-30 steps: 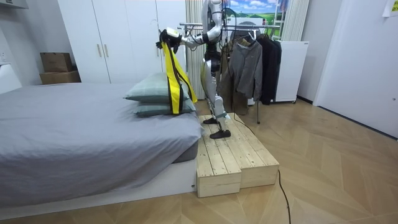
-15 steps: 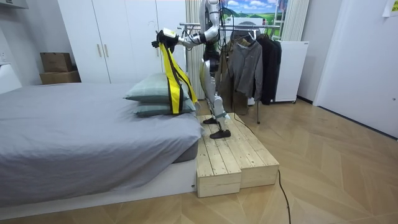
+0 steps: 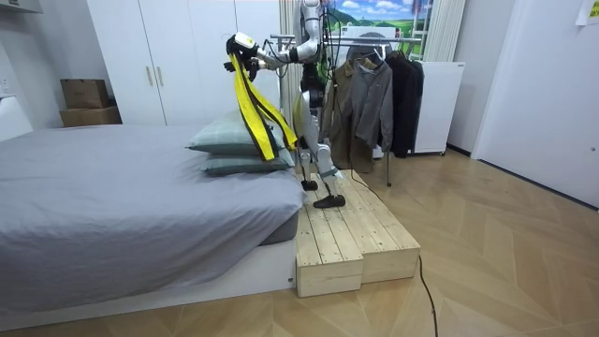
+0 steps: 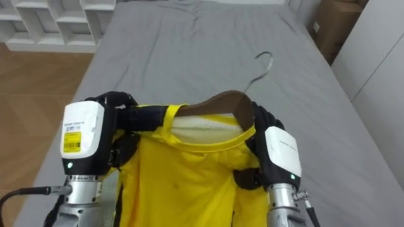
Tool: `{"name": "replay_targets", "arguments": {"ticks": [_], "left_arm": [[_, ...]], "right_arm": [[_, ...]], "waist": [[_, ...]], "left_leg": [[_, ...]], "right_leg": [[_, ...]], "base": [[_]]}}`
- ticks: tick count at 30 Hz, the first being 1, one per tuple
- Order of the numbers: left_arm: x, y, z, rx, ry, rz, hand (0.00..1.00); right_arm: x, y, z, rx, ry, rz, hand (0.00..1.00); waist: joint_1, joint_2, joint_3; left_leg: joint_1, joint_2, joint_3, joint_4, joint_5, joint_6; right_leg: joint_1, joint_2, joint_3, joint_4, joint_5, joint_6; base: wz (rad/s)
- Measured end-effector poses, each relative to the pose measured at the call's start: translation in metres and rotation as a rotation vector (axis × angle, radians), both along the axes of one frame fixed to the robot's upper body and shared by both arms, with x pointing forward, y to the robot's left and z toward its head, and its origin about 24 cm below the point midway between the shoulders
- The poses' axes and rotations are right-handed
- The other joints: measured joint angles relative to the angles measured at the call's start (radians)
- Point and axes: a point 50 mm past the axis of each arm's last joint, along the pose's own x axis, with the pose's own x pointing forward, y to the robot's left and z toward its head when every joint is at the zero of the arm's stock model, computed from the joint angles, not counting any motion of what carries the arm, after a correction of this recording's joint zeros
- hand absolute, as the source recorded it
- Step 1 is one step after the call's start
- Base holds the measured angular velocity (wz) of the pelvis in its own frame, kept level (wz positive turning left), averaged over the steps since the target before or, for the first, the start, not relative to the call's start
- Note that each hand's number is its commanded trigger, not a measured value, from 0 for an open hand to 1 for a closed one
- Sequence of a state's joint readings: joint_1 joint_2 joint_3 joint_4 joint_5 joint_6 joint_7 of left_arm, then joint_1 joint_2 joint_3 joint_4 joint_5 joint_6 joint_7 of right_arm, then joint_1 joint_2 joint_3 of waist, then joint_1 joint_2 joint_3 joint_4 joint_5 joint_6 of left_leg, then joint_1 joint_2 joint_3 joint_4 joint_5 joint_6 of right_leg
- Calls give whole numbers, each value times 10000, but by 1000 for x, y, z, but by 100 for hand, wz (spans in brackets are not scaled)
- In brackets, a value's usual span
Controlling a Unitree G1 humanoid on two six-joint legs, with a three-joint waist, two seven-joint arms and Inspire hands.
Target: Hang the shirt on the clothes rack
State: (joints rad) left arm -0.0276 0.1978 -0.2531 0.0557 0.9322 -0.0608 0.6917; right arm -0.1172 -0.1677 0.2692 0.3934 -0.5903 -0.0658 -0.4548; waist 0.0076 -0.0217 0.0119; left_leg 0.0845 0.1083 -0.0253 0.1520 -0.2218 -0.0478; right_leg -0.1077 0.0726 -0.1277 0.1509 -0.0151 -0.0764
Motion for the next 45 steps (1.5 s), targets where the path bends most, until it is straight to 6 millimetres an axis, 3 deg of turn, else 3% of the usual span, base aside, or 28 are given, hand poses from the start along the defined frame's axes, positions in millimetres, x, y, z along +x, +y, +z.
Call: {"name": "replay_targets", "arguments": {"ticks": [1,2,3,5,13,17,34,36,37,45], "left_arm": [[0,0,1,0,-18,37,100],[0,0,2,10,-49,41,100],[0,0,4,-40,-143,21,100],[-1,-2,8,-243,-290,-42,100],[-4,-10,22,-787,-834,-477,100],[-5,-10,22,-965,-884,-487,100],[-10,-5,13,-1240,-558,-263,100],[-10,-4,13,-1316,-483,-215,49],[-10,-4,13,-1313,-415,-207,0],[-9,-6,11,-1626,-3,-403,0]], "right_arm": [[0,1,-1,104,59,-18,0],[-1,1,-2,128,86,-9,15],[-1,1,-2,140,118,-10,83],[-1,1,-2,146,129,-25,100],[-4,1,-11,222,581,-10,100],[-5,1,-12,188,651,42,100],[-7,0,-15,173,1036,244,100],[-7,0,-15,177,1035,244,100],[-7,0,-15,192,1038,231,100],[-8,1,-17,197,1107,267,100]], "waist": [[18,2,0],[28,2,0],[47,-1,-1],[111,7,-2],[279,89,-33],[281,212,-94],[247,261,-90],[239,244,-81],[229,224,-73],[182,177,-66]], "left_leg": [[-4,-28,7,-13,0,0],[-9,-45,7,-17,0,0],[-12,-104,8,-21,0,1],[-22,-209,13,-16,0,2],[71,-366,-19,-138,25,74],[117,-364,-26,-154,33,84],[176,-377,110,12,58,116],[176,-377,111,7,58,116],[174,-376,115,6,58,116],[171,-384,248,-9,57,116]], "right_leg": [[2,21,-93,-2,-7,11],[5,5,-112,-2,-9,15],[12,-48,-115,-2,-27,43],[32,-147,-106,1,-84,130],[209,-346,-260,25,-109,313],[214,-345,-262,92,-107,310],[228,-348,-131,195,-170,261],[229,-348,-133,193,-190,271],[229,-349,-136,191,-202,273],[221,-356,-94,171,-240,321]], "base": [[11],[12],[11],[12],[12],[0],[-1],[0],[0],[0]]}}
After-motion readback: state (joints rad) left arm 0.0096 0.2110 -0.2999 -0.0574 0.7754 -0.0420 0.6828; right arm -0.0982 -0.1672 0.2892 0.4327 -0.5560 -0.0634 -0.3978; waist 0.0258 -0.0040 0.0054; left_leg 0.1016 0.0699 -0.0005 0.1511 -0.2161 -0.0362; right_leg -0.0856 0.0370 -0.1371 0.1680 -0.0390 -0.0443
